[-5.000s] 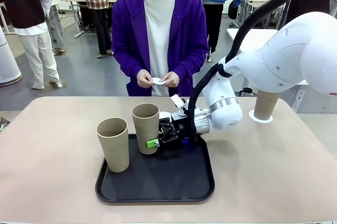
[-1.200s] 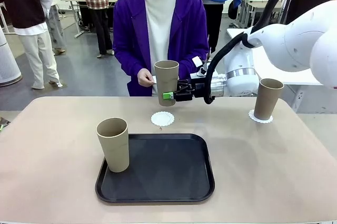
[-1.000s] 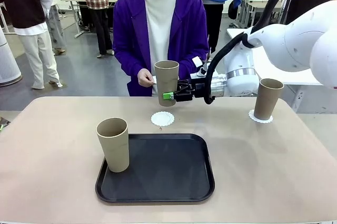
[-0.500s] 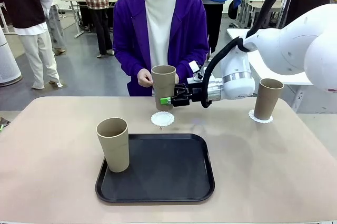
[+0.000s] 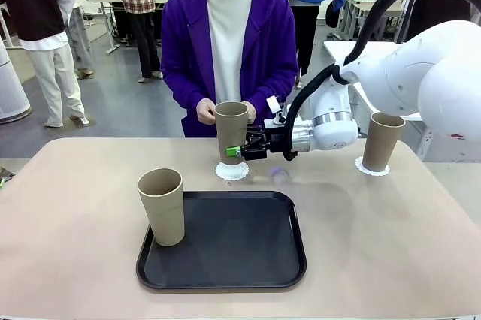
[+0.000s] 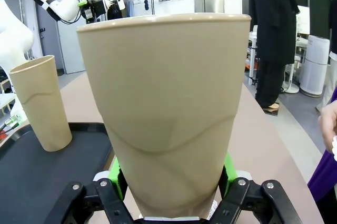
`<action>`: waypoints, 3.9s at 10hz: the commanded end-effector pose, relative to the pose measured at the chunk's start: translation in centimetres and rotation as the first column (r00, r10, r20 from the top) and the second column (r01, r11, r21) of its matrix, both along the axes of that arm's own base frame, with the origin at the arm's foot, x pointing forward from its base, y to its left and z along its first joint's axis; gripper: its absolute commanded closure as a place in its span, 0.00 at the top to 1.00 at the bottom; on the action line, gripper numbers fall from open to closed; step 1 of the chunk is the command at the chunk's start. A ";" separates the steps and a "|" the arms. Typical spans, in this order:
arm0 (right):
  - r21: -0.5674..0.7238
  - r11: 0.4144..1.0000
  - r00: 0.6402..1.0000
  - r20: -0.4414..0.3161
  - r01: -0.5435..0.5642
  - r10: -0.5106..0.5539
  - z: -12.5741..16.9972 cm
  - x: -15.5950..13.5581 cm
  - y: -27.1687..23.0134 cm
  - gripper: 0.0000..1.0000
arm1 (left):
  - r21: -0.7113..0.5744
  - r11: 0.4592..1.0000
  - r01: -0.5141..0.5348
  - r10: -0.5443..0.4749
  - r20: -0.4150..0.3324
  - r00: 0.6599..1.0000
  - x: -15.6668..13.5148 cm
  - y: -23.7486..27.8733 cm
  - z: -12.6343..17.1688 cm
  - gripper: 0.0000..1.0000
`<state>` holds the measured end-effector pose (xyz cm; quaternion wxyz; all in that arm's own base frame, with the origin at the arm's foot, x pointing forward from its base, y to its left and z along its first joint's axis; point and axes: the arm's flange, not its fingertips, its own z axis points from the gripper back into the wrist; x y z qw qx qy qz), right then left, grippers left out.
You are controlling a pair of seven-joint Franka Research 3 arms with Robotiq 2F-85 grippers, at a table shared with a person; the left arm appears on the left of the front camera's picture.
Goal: Place coasters on the table and set cups on them.
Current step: Take one Reusable plastic cup from the Flat Tray and place it on a coaster set by the human.
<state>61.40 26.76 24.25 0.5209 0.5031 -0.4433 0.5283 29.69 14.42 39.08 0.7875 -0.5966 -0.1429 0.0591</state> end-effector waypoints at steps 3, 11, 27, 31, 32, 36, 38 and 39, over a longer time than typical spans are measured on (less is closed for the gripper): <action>0.029 1.000 1.000 0.005 -0.006 0.006 -1.8 1.1 0.7 0.81 | -0.010 1.000 0.000 0.000 0.018 1.000 -0.1 0.0 0.0 1.00; 0.005 0.999 0.999 -0.015 -0.040 0.040 -3.4 1.2 0.9 0.81 | -0.010 1.000 0.000 0.000 0.018 1.000 -0.1 0.0 0.0 1.00; -0.260 0.964 0.998 -0.043 -0.053 0.043 -0.3 -0.6 -2.1 1.00 | -0.010 1.000 0.000 0.000 0.018 1.000 -0.1 0.0 0.0 1.00; -0.292 0.956 0.998 -0.070 -0.012 -0.009 -0.2 -0.8 -3.5 1.00 | -0.010 1.000 0.000 0.000 0.018 1.000 -0.1 0.0 0.0 1.00; -0.301 0.953 0.996 -0.082 -0.002 -0.024 -0.2 -0.9 -3.9 1.00 | -0.010 1.000 0.000 0.000 0.018 1.000 -0.1 0.0 0.0 1.00; -0.357 0.934 0.992 -0.107 0.019 -0.062 0.8 -1.9 -5.4 1.00 | -0.010 1.000 0.000 0.000 0.018 1.000 -0.1 0.0 0.0 1.00; -0.455 0.890 0.984 -0.138 0.038 -0.113 3.0 -3.6 -6.5 1.00 | -0.010 1.000 0.000 0.000 0.018 1.000 -0.1 0.0 0.0 1.00; -0.515 0.855 0.972 -0.169 0.051 -0.160 4.7 -4.8 -7.1 1.00 | -0.010 1.000 0.000 0.000 0.018 1.000 -0.1 0.0 0.0 1.00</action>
